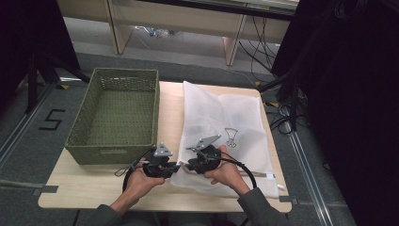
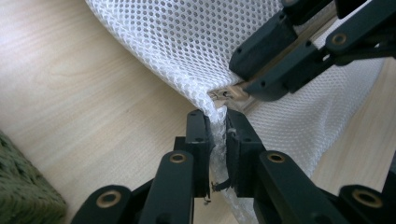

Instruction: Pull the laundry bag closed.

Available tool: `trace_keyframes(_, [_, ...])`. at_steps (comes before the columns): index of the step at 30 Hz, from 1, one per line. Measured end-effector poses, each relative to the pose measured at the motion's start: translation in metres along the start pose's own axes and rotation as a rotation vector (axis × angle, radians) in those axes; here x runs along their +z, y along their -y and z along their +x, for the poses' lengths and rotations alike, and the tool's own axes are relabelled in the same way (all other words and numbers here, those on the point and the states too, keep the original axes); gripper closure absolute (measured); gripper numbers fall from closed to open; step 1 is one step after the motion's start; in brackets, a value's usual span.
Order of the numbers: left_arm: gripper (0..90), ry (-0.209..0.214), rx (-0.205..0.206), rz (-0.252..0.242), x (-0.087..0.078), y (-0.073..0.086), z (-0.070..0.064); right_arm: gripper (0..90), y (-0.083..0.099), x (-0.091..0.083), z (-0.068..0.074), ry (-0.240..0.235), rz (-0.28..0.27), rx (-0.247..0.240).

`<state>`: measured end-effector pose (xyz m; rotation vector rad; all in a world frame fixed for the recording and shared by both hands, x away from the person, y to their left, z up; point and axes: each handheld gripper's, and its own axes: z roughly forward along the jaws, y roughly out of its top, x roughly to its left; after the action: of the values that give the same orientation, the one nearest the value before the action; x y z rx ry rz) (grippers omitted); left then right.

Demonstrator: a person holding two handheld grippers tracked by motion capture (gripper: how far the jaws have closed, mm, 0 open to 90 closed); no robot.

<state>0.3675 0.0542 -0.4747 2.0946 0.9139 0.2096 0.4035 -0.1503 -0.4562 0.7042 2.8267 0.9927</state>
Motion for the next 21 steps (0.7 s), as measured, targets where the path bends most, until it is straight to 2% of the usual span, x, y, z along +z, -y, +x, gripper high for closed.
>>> trace_keyframes(6, [80.8,-0.003,0.038,0.006,-0.0009,-0.0013,-0.0017,74.7,-0.0004,0.005,0.0016,-0.009,0.018,-0.016])
trace_keyframes(15, [80.8,-0.002,0.043,0.009,-0.0011,-0.0012,-0.0017,79.0,-0.0017,0.0029,-0.0013,-0.026,-0.013,-0.034])
trace_keyframes(16, [80.7,-0.002,0.044,0.009,-0.0012,-0.0012,-0.0016,79.2,-0.0019,0.0031,-0.0022,-0.027,-0.007,-0.059])
trace_keyframes(18, [80.8,-0.001,0.045,0.008,-0.0013,-0.0013,-0.0016,79.0,-0.0022,0.0037,-0.0008,-0.033,-0.006,-0.042])
trace_keyframes(21, [80.7,0.006,0.042,0.002,-0.0018,-0.0016,-0.0012,78.9,-0.0025,0.0051,-0.0019,-0.044,-0.008,-0.052])
